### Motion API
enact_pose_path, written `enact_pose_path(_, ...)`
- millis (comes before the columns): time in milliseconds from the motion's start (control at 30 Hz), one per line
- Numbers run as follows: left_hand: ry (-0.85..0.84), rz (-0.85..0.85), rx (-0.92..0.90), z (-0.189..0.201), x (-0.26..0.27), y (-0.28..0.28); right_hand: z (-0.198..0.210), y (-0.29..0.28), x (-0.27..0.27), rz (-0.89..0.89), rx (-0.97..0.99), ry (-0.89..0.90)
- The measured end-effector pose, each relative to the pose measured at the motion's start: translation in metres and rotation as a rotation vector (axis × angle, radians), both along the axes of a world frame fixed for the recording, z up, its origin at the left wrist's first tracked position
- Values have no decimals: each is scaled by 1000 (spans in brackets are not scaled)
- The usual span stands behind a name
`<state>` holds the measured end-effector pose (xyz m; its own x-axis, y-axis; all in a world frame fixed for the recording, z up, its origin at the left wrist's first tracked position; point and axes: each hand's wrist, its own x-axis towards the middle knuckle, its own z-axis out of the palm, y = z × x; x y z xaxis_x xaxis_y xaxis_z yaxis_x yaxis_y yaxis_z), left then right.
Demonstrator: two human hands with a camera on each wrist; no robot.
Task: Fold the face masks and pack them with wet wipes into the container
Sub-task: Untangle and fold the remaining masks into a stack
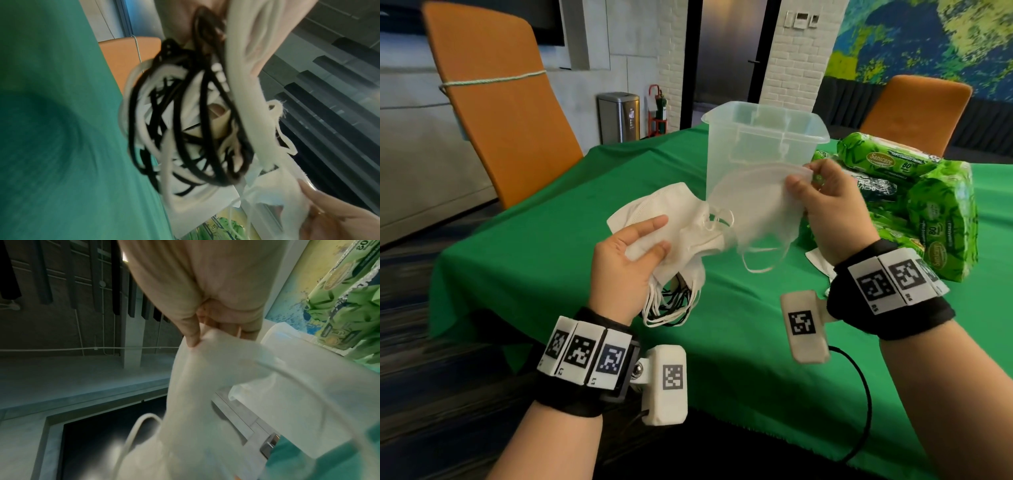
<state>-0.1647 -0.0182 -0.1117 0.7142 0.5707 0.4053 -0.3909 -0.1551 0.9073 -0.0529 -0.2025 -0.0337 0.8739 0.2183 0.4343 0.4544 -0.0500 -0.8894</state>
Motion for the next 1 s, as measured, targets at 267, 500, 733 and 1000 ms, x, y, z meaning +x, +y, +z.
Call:
enact_pose_path(267, 49, 65, 76, -3, 3, 0, 25, 5, -26, 377, 272, -40)
enact_pose_path(500, -20, -86, 54, -1, 0, -10, 2, 46, -31, 185, -371, -195)
enact_pose_path(733, -136, -178, -22, 1, -2, -15, -6, 55, -34, 56, -377, -199)
enact_pose_path(1000, -137, -126, -82, 3, 0, -17, -6, 47, -37, 151, -210, -282)
